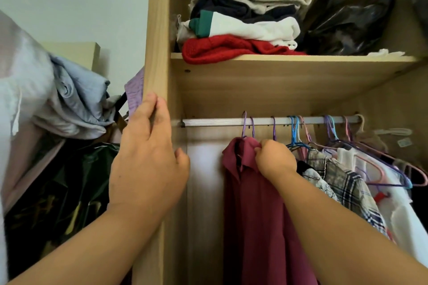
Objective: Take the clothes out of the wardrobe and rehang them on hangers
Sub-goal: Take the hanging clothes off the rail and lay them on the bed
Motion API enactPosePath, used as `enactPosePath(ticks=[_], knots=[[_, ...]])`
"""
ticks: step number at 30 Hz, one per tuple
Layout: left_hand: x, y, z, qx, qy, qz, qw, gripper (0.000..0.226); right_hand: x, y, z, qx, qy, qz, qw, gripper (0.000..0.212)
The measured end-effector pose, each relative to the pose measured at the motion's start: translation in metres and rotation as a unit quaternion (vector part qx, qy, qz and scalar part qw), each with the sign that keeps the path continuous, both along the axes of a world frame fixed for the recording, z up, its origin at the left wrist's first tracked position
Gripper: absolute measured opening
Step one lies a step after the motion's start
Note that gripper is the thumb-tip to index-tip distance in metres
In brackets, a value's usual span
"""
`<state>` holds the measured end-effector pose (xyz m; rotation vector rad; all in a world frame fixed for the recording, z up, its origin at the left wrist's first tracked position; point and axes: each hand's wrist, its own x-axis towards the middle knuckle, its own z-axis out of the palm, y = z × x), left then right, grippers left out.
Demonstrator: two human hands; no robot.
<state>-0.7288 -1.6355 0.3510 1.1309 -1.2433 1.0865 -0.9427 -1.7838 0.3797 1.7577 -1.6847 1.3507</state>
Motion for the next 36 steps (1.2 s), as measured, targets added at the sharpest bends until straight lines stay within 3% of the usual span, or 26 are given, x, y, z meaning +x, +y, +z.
enactPosePath(ticks=[8, 17, 22, 25, 28, 32, 36], knots=[[0.002, -0.001, 0.0, -0.009, 0.0, -0.033, 0.999, 0.081, -0.014, 0.033, 0.011, -0.076, 0.001, -0.004, 0.997, 0.026], [-0.001, 0.004, 0.0, 0.01, -0.013, -0.01, 1.0, 0.078, -0.078, 0.13, -0.031, -0.118, 0.033, -0.025, 0.992, 0.024], [-0.012, 0.015, -0.01, 0.089, -0.059, 0.042, 0.993, 0.075, -0.115, 0.192, -0.074, -0.089, 0.031, -0.03, 0.995, 0.028], [-0.038, 0.023, -0.032, 0.167, -0.104, -0.015, 0.98, 0.08, -0.132, 0.222, -0.106, -0.043, 0.036, -0.028, 0.998, 0.025], [-0.075, 0.02, -0.066, 0.287, -0.149, -0.165, 0.932, 0.082, -0.139, 0.257, -0.142, -0.007, 0.051, -0.028, 0.998, 0.022], [-0.105, -0.001, -0.122, 0.444, -0.168, -0.307, 0.825, 0.083, -0.14, 0.31, -0.179, 0.038, 0.054, -0.019, 0.998, 0.02], [-0.129, -0.01, -0.168, 0.521, -0.174, -0.431, 0.715, 0.07, -0.14, 0.37, -0.202, 0.075, 0.036, -0.033, 0.996, 0.019]])
